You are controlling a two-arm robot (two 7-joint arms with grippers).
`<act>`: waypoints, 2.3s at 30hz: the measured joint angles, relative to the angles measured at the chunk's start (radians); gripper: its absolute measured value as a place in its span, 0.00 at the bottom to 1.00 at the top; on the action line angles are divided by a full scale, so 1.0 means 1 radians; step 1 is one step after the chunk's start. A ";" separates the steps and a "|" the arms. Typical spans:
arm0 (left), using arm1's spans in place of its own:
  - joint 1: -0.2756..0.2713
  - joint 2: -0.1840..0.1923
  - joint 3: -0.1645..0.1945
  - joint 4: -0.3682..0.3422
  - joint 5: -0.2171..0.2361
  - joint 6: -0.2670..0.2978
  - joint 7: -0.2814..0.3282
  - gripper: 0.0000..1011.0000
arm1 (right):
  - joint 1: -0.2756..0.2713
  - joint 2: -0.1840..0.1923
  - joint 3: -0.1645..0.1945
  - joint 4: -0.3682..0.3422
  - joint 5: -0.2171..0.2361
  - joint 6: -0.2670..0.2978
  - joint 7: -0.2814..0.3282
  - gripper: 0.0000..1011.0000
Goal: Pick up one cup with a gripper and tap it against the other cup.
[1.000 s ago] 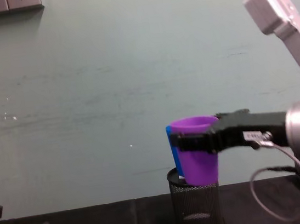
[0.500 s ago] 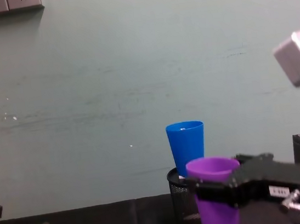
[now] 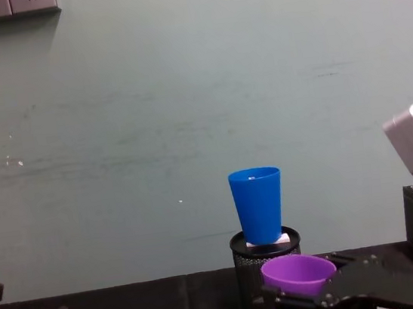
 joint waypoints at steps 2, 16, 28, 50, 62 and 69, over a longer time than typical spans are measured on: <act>0.000 0.000 0.000 0.000 0.000 0.000 0.000 0.99 | -0.001 -0.002 0.002 0.007 0.001 -0.004 0.008 0.72; 0.000 0.000 0.000 0.000 0.000 0.000 0.000 0.99 | -0.006 -0.007 -0.008 0.046 -0.004 -0.016 0.035 0.72; 0.000 0.000 0.000 0.000 0.000 0.000 0.000 0.99 | -0.006 -0.011 -0.012 0.065 -0.037 -0.053 0.029 0.72; 0.000 0.000 0.000 0.000 0.000 0.000 0.000 0.99 | -0.005 -0.010 -0.013 0.065 -0.033 -0.048 0.030 0.99; 0.000 0.000 0.000 0.000 0.000 0.000 0.000 0.99 | -0.023 -0.010 0.018 -0.041 -0.041 -0.045 -0.005 0.99; 0.000 0.000 0.000 0.000 0.000 0.000 0.000 0.99 | -0.041 -0.036 0.069 -0.108 -0.055 0.052 -0.107 0.99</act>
